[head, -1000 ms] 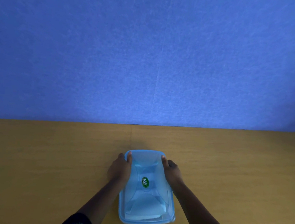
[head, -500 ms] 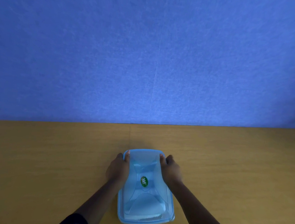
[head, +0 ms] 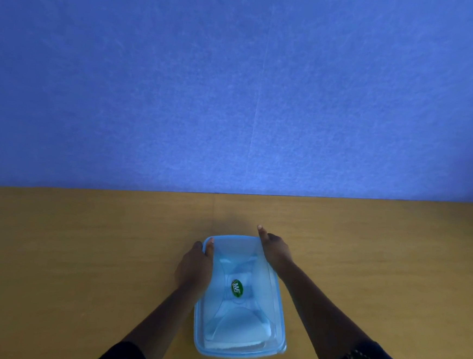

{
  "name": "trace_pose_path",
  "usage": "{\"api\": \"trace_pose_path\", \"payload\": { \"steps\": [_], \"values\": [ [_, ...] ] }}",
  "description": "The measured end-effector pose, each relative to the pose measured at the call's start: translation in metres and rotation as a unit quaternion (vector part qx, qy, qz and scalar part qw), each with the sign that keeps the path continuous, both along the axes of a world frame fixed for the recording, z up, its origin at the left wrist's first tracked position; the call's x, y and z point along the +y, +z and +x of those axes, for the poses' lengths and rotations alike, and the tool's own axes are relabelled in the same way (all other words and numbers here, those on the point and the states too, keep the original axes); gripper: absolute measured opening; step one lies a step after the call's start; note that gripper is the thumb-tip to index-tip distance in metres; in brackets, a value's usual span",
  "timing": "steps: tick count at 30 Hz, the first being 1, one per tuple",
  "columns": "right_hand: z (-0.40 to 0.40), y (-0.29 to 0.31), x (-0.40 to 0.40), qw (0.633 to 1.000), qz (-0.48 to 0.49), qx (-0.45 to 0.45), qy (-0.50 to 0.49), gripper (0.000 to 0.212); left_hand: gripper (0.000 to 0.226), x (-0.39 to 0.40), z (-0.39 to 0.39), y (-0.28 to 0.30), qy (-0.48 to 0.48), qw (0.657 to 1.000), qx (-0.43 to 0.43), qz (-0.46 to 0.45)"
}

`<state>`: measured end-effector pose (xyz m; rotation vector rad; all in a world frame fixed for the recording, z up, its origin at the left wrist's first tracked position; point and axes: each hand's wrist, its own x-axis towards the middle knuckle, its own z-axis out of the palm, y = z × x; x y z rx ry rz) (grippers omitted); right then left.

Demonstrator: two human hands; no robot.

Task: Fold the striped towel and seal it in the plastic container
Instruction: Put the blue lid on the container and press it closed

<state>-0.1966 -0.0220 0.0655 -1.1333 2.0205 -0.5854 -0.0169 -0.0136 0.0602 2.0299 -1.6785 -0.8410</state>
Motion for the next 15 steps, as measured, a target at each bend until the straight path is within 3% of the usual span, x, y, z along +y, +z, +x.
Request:
{"api": "trace_pose_path", "payload": {
  "steps": [15],
  "values": [
    [0.008, -0.001, 0.029, 0.999, -0.017, 0.008, -0.032, 0.049, 0.051, 0.004, -0.005, 0.001, 0.048, 0.998, -0.033, -0.019]
  ]
}}
